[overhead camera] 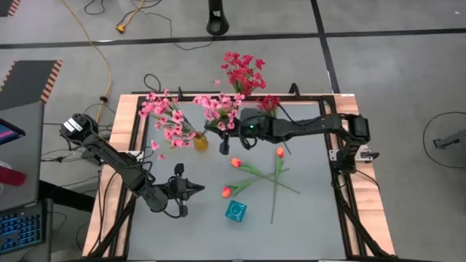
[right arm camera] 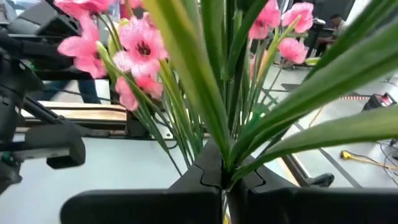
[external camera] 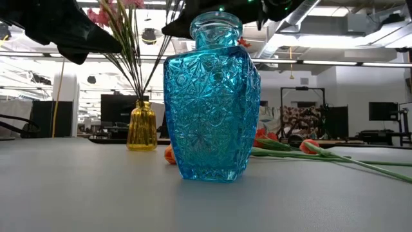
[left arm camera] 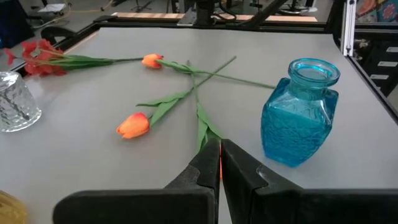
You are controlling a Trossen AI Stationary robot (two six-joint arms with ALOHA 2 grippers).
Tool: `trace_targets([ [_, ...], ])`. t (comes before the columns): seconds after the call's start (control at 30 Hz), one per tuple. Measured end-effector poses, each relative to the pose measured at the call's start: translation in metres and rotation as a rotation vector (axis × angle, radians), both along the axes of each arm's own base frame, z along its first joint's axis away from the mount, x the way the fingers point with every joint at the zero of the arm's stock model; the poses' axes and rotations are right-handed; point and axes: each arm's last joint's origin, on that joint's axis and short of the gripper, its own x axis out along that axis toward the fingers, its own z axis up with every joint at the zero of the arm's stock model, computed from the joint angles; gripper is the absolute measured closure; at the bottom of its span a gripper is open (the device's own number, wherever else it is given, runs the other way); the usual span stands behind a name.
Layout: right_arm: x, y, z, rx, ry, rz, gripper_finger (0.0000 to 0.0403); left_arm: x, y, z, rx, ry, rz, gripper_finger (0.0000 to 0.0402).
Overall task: Sort flowers into vase by color
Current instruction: Put the pink flowers into the yellow vase
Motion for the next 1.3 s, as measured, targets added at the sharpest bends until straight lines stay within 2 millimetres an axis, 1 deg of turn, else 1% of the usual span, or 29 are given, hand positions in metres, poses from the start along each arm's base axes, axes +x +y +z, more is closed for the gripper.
trace_targets([
  [0.13, 0.001, 0.000, 0.002, -0.001, -0.005, 0.000, 0.0377, 0.000, 0.000, 0.000, 0.001, 0.001, 0.000, 0.0400],
  [0.47, 0.000, -0.005, -0.002, 0.004, 0.035, -0.013, 0.0375, 0.000, 0.000, 0.000, 0.001, 0.001, 0.000, 0.0400],
  [0.63, -0.006, -0.004, 0.011, -0.001, -0.001, -0.013, 0.0375, 0.000, 0.000, 0.000, 0.001, 0.001, 0.000, 0.0400],
  [0.73, -0.008, -0.005, 0.014, -0.002, -0.010, -0.015, 0.0375, 0.000, 0.000, 0.000, 0.001, 0.000, 0.000, 0.0400],
  [0.93, -0.007, -0.011, 0.013, -0.002, -0.010, -0.029, 0.0375, 0.000, 0.000, 0.000, 0.000, 0.000, 0.001, 0.0400],
  [1.03, -0.005, -0.015, 0.007, 0.000, 0.001, -0.038, 0.0375, 0.000, 0.000, 0.000, 0.000, 0.000, 0.001, 0.0400],
  [1.17, -0.005, -0.018, 0.005, 0.000, 0.007, -0.046, 0.0374, 0.000, 0.000, 0.000, 0.000, -0.001, 0.001, 0.0400],
  [1.3, -0.005, -0.018, 0.005, 0.002, 0.017, -0.046, 0.0374, 0.000, 0.000, 0.000, 0.000, -0.001, 0.001, 0.0400],
])
